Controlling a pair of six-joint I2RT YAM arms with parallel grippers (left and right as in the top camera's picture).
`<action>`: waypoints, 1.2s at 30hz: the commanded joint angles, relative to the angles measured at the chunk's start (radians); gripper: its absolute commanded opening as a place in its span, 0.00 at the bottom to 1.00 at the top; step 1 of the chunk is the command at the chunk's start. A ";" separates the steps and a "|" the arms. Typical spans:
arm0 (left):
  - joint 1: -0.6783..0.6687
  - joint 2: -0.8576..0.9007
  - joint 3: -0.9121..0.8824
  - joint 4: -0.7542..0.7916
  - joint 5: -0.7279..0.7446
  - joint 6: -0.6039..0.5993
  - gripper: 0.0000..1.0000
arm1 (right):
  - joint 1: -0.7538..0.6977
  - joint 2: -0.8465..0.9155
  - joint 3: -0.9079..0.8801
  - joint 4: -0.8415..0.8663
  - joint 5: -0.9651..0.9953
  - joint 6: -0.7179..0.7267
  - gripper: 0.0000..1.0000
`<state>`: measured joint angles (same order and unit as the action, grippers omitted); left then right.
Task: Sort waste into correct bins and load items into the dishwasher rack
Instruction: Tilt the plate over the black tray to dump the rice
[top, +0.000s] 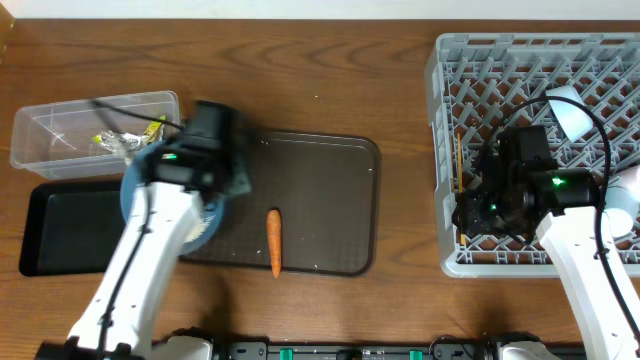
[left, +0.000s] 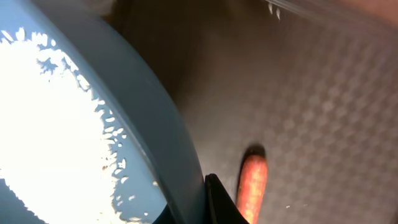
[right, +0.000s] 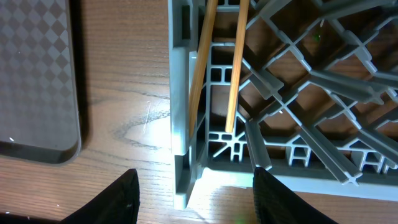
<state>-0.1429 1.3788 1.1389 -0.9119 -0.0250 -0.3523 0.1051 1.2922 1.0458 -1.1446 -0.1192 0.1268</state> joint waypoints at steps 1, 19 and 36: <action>0.132 -0.020 -0.007 0.018 0.171 0.132 0.06 | 0.014 0.003 -0.003 -0.007 0.007 0.006 0.53; 0.733 -0.007 -0.018 0.155 0.802 0.217 0.06 | 0.014 0.003 -0.003 -0.018 0.007 0.006 0.53; 1.078 0.170 -0.023 0.158 1.446 0.293 0.06 | 0.014 0.003 -0.003 -0.018 0.011 0.006 0.53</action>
<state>0.9035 1.5459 1.1206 -0.7567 1.2457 -0.0948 0.1051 1.2934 1.0454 -1.1603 -0.1158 0.1268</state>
